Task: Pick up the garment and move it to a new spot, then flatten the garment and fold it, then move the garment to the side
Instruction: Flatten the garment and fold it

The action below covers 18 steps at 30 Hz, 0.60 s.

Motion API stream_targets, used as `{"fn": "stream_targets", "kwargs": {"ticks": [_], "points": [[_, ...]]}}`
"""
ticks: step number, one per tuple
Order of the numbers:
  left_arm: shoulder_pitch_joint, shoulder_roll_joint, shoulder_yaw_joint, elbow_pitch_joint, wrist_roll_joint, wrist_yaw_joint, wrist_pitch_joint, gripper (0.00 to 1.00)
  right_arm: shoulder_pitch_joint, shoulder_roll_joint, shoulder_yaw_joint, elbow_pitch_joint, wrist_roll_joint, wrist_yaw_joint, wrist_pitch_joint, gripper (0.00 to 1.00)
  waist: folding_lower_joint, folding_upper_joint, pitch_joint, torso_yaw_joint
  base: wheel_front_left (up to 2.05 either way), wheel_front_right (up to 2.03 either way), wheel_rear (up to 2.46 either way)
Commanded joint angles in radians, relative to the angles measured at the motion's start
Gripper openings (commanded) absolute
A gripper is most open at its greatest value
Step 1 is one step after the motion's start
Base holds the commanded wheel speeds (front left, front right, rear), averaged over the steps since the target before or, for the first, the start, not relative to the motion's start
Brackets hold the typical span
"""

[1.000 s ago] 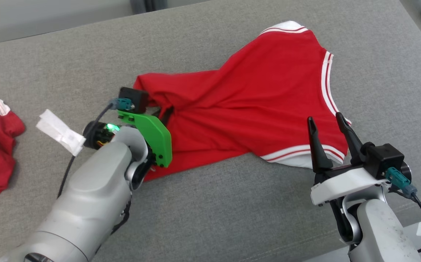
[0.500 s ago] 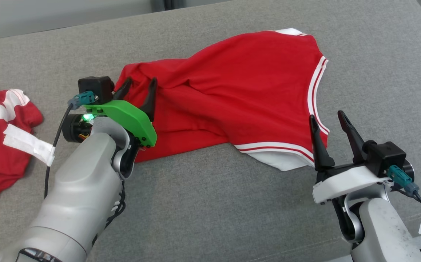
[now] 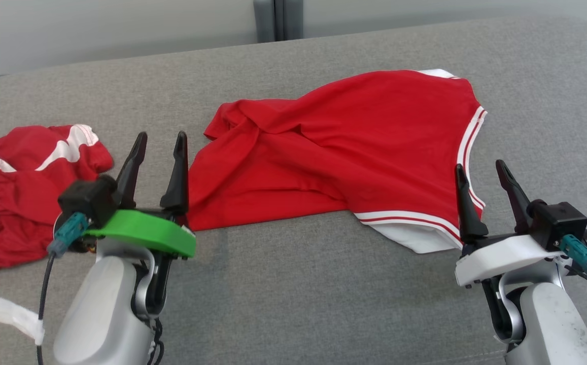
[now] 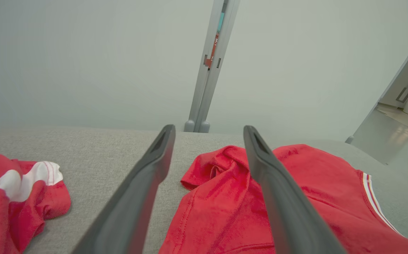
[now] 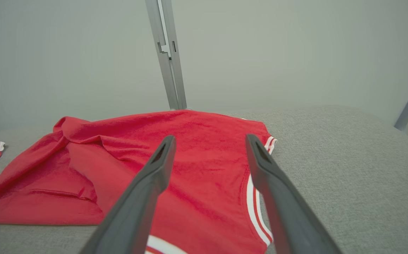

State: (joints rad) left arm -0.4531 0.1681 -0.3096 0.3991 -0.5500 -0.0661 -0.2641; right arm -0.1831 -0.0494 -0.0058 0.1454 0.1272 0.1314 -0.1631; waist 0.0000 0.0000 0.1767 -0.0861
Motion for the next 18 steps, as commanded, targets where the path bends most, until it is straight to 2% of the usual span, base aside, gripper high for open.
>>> {"fn": "stream_targets", "kwargs": {"ticks": [1,9,18], "points": [[0.047,-0.007,0.022,-0.021,0.026,-0.006,0.000,1.00,0.020,-0.002,-0.006,-0.005,-0.006,-0.001,0.003,1.00,0.0000,0.0000,-0.037,0.039,0.00,0.00,0.00],[0.224,-0.035,0.144,-0.099,0.145,-0.019,0.000,1.00,0.047,-0.002,-0.026,-0.004,-0.004,-0.001,0.026,1.00,0.0000,0.0000,-0.076,0.085,0.00,0.00,0.00],[0.357,-0.068,0.233,-0.139,0.211,-0.038,0.000,1.00,0.064,-0.002,-0.019,0.014,0.010,-0.001,0.027,1.00,0.0000,0.0000,-0.104,0.092,0.00,0.00,0.00]]}}
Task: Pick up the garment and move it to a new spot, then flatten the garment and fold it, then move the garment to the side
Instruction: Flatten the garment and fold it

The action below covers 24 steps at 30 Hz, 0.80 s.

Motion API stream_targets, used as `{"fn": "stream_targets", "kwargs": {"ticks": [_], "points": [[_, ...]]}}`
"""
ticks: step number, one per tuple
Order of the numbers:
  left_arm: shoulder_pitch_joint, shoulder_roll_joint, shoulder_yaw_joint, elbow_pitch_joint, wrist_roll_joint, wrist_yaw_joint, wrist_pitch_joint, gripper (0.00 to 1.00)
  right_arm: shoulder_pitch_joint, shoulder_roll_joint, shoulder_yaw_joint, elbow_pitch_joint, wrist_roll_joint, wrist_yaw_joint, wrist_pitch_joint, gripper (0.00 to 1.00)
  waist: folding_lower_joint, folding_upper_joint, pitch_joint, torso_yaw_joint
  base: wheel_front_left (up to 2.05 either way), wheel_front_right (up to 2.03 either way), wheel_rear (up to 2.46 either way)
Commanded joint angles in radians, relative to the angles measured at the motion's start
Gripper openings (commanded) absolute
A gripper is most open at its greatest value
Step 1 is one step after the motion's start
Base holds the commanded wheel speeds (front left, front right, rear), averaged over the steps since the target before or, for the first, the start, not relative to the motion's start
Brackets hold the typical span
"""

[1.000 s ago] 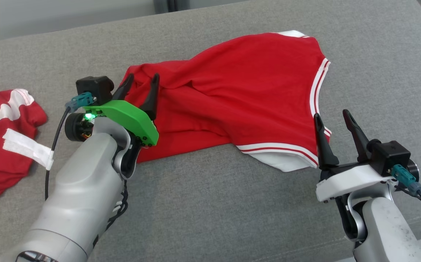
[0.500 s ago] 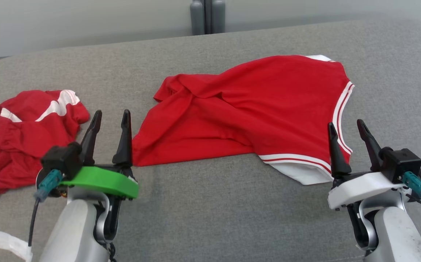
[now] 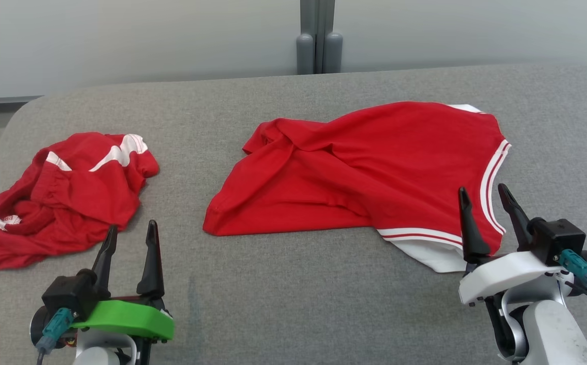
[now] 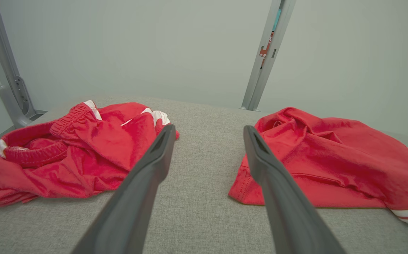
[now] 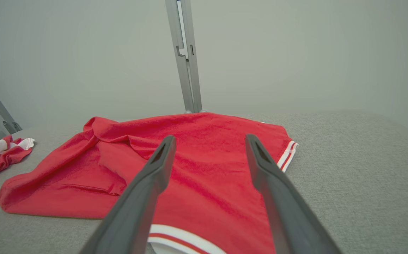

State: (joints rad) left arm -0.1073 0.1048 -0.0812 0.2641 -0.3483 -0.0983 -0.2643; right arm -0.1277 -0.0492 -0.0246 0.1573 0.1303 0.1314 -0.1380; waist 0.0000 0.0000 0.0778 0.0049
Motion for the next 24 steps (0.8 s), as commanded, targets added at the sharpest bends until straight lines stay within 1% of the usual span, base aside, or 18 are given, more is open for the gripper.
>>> {"fn": "stream_targets", "kwargs": {"ticks": [1,6,10,13,15,17,20,22,24], "points": [[0.016,-0.006,0.009,-0.005,0.017,-0.006,0.000,1.00,0.011,-0.002,-0.001,0.004,0.008,-0.001,0.003,1.00,0.0000,0.0000,-0.007,0.000,0.00,0.00,0.00],[0.024,-0.014,0.027,-0.013,0.037,-0.015,0.000,1.00,0.018,-0.002,-0.008,0.010,0.003,-0.001,0.007,1.00,0.0000,0.0000,-0.008,-0.003,0.00,0.00,0.00],[0.014,-0.021,0.035,-0.025,0.048,-0.021,0.000,1.00,-0.018,-0.002,-0.024,0.024,0.012,-0.001,0.053,1.00,0.0000,0.0000,0.010,-0.007,0.00,0.00,0.00],[-0.001,-0.025,0.035,-0.037,0.056,-0.024,0.000,1.00,-0.075,-0.003,-0.070,0.059,0.010,-0.001,0.143,1.00,0.0000,0.0000,0.033,-0.007,0.00,0.00,0.00],[-0.012,-0.028,0.031,-0.047,0.062,-0.026,0.000,1.00,-0.128,-0.003,-0.119,0.090,0.002,-0.001,0.231,1.00,0.0000,0.0000,0.051,-0.003,0.00,0.00,0.00],[-0.024,-0.030,0.030,-0.055,0.067,-0.028,0.000,1.00,-0.189,-0.020,-0.160,0.125,-0.027,-0.001,0.311,1.00,0.0000,0.0000,0.072,0.005,0.00,0.00,0.00],[-0.043,-0.031,0.029,-0.071,0.076,-0.031,0.000,1.00,-0.271,-0.026,-0.194,0.212,-0.024,-0.001,0.421,1.00,0.0000,0.0000,0.113,0.024,0.00,0.00,0.00],[-0.054,-0.031,0.029,-0.080,0.079,-0.032,0.000,1.00,-0.319,-0.035,-0.204,0.272,-0.012,-0.001,0.466,1.00,0.0000,0.0000,0.136,0.037,0.00,0.00,0.00],[-0.065,-0.032,0.033,-0.088,0.081,-0.031,0.000,1.00,-0.363,-0.051,-0.209,0.324,-0.016,-0.001,0.460,1.00,0.0000,0.0000,0.159,0.050,0.00,0.00,0.00]]}}
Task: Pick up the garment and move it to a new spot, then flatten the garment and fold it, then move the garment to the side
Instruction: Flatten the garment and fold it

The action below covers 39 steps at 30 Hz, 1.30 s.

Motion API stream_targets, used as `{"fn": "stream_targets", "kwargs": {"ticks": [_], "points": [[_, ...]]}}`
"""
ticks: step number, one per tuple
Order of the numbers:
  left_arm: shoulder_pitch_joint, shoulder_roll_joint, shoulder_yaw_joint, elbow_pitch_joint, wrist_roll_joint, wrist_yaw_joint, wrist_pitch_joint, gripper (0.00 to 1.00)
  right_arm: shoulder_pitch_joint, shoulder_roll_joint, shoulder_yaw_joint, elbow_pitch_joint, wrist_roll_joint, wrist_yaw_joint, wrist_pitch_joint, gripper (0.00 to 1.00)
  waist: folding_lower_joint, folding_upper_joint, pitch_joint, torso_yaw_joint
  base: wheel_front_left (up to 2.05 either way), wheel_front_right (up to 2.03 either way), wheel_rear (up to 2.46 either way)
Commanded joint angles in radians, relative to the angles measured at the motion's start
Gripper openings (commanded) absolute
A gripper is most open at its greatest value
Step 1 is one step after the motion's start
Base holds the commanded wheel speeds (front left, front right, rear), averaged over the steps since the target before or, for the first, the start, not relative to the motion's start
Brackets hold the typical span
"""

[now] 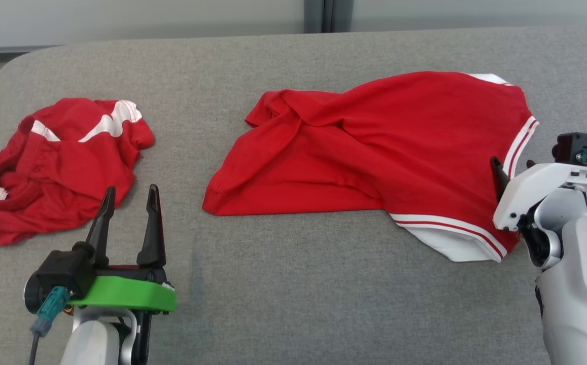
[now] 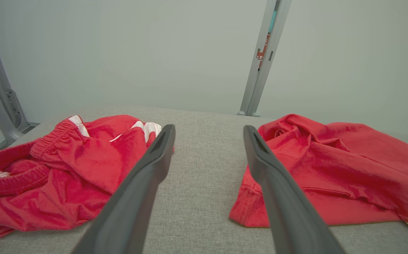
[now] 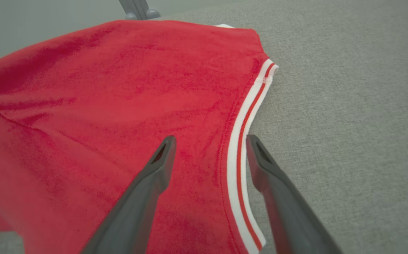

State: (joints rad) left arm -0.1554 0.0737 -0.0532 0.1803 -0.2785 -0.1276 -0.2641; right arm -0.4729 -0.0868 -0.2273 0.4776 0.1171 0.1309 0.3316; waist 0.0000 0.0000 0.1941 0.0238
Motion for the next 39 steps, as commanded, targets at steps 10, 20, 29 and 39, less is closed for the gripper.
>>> {"fn": "stream_targets", "kwargs": {"ticks": [10,20,29,39], "points": [[-0.050,-0.011,0.006,-0.032,0.013,-0.003,0.000,1.00,-0.161,-0.003,-0.131,0.249,-0.120,0.000,-0.058,1.00,0.0000,0.0000,0.125,0.068,0.00,0.00,0.00],[-0.088,-0.011,-0.027,-0.042,0.005,-0.003,0.000,1.00,-0.328,-0.085,-0.150,0.283,-0.187,-0.001,-0.153,0.00,0.0000,0.0000,0.173,0.083,0.00,0.00,0.00],[-0.101,-0.012,-0.046,-0.043,-0.003,-0.003,0.000,1.00,-0.467,-0.179,-0.095,0.267,-0.205,-0.001,-0.303,0.00,0.0000,0.0000,0.195,0.120,0.00,0.00,0.00],[-0.095,-0.017,-0.054,-0.033,0.004,-0.003,0.000,1.00,-0.479,-0.208,-0.031,0.376,-0.153,-0.001,-0.413,1.00,0.0000,0.0000,0.186,0.135,0.00,0.00,0.00]]}}
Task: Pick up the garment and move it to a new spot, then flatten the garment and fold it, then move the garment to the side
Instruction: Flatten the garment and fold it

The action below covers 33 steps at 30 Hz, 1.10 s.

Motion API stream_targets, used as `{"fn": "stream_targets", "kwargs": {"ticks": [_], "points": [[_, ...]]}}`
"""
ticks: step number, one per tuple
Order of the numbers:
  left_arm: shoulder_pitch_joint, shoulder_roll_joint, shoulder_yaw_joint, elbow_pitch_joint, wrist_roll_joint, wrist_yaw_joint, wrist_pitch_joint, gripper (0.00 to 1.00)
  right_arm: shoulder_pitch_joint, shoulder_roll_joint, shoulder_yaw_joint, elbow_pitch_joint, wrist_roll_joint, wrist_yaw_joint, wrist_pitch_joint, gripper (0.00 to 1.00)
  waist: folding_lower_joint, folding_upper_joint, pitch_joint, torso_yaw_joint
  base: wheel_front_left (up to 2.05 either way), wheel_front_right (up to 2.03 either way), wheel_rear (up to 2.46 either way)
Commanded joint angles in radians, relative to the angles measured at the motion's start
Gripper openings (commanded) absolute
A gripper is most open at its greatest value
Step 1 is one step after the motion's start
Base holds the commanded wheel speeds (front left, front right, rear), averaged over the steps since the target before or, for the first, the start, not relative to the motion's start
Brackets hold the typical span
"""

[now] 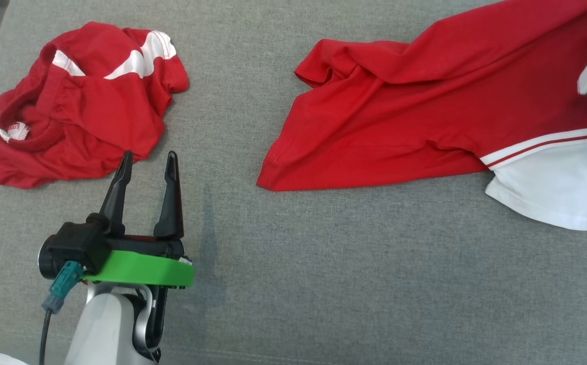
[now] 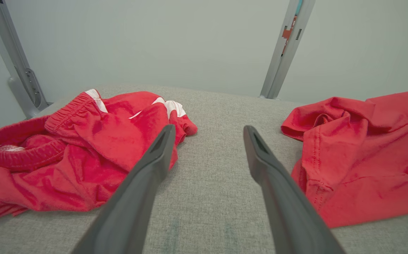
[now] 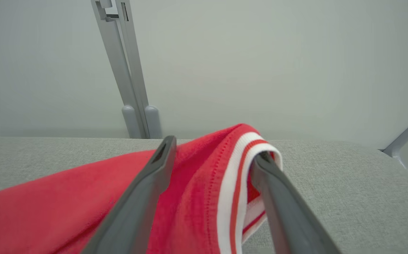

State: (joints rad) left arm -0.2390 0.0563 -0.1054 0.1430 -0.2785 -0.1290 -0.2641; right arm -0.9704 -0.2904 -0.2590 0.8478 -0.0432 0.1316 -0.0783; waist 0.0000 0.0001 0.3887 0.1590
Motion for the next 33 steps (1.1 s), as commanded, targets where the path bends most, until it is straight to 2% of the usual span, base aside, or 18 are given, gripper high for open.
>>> {"fn": "stream_targets", "kwargs": {"ticks": [1,8,14,18,27,33], "points": [[-0.008,0.001,-0.001,0.005,0.004,-0.002,0.000,1.00,0.028,-0.002,-0.001,0.013,0.014,-0.002,-0.007,1.00,0.0000,-0.0001,-0.015,-0.001,0.00,0.00,0.00],[0.037,0.000,0.028,0.037,0.003,-0.002,0.000,1.00,0.127,0.051,0.001,0.040,0.113,-0.002,-0.034,1.00,0.0000,-0.0001,-0.103,-0.045,0.00,0.00,0.00],[0.073,0.007,0.044,0.067,-0.003,-0.002,0.000,1.00,0.258,0.087,0.057,-0.028,0.149,-0.002,-0.074,1.00,0.0000,-0.0001,-0.188,-0.095,0.00,0.00,0.00],[0.099,0.012,0.057,0.081,-0.006,-0.002,0.000,1.00,0.384,0.110,0.116,-0.135,0.141,-0.002,-0.122,1.00,0.0000,-0.0001,-0.241,-0.120,0.00,0.00,0.00],[0.144,0.009,0.114,0.114,-0.016,-0.002,0.000,1.00,0.673,0.187,0.218,-0.521,0.101,-0.002,-0.163,1.00,0.0000,-0.0001,-0.299,-0.173,0.00,0.00,0.00],[0.127,0.010,0.107,0.150,-0.008,-0.002,0.000,1.00,0.790,0.219,0.245,-0.636,0.099,-0.002,-0.133,1.00,0.0000,-0.0001,-0.333,-0.191,0.00,0.00,0.00]]}}
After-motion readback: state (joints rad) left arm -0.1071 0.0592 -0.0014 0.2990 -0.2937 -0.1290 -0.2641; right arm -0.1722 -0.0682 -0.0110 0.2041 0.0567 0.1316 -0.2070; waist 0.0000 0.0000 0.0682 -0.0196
